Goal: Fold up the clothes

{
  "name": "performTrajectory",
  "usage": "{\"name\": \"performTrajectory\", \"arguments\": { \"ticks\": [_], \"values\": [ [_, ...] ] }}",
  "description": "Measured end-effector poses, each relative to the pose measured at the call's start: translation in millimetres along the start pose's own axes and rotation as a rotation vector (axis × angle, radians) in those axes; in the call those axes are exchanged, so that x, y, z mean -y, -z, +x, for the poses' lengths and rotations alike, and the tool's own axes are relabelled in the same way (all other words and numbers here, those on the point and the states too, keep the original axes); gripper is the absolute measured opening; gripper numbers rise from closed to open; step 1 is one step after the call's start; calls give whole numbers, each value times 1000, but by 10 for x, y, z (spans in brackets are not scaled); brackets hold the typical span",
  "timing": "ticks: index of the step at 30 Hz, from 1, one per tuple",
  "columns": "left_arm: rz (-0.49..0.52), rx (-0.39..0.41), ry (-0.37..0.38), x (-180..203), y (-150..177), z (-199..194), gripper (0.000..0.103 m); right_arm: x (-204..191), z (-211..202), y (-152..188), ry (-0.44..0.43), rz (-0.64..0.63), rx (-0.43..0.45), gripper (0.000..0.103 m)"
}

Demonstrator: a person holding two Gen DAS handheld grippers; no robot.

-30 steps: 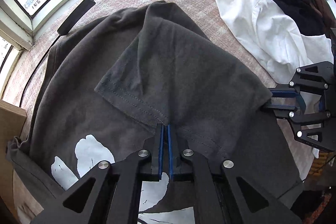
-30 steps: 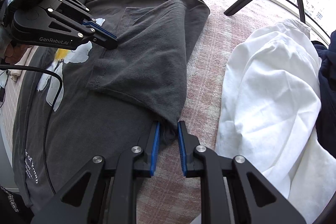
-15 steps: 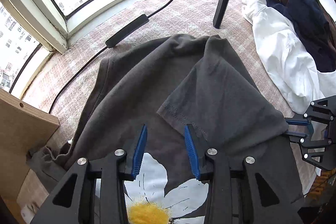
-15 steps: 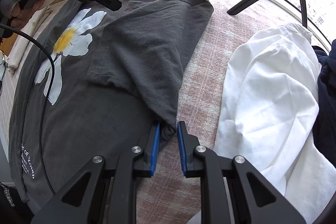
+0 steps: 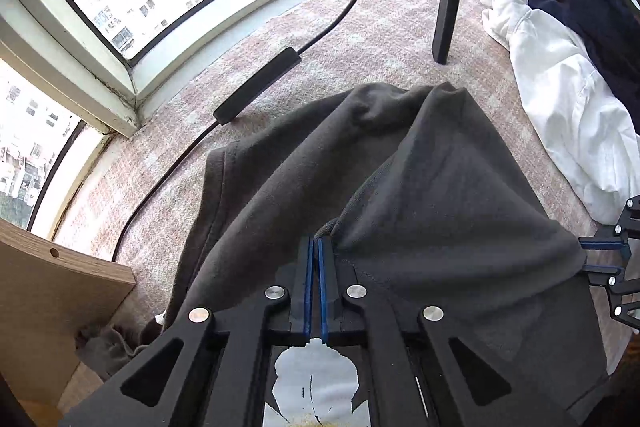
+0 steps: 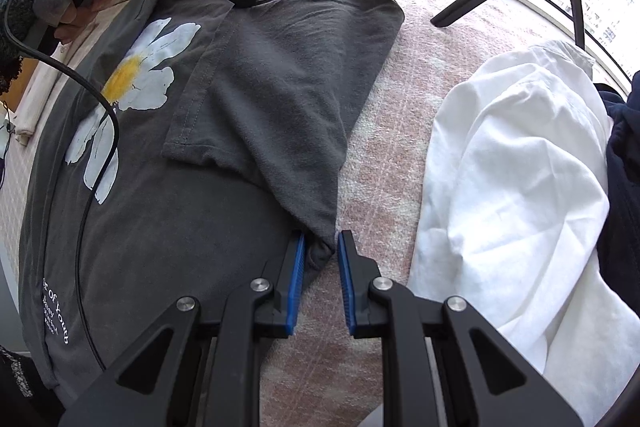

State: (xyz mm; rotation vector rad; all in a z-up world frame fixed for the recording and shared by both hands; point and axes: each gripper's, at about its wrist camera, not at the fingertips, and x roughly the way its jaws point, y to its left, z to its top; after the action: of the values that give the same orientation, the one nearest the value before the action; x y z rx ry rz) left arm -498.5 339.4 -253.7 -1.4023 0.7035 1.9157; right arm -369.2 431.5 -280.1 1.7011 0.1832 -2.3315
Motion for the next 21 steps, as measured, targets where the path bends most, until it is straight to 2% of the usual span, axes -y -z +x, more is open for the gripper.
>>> {"name": "performTrajectory", "arguments": {
  "ticks": [2,4,7,10,11,12,15,18,21],
  "values": [
    [-17,0,32,-50,-3,-12,6,-13,5,-33,2,-1,0,17],
    [28,-38,-28,19,10,50,7,-26,10,-66,5,-3,-1,17],
    [28,-36,-18,133,50,6,18,-45,28,-95,6,2,-2,17],
    [31,-26,-13,271,105,-74,18,-28,-11,-104,-12,9,-16,17],
    [30,-18,22,341,145,-136,18,-20,-28,-105,-19,12,-21,17],
    [44,-8,92,455,211,-212,18,-13,-66,-100,-23,12,-15,17],
    [183,-17,249,941,498,-324,37,10,-233,-67,-31,6,31,17],
    [208,-40,260,1168,548,-203,38,31,-235,-76,-41,23,29,17],
    [232,-64,272,1394,597,-83,36,51,-266,-123,-99,76,68,17]
  ]
}}
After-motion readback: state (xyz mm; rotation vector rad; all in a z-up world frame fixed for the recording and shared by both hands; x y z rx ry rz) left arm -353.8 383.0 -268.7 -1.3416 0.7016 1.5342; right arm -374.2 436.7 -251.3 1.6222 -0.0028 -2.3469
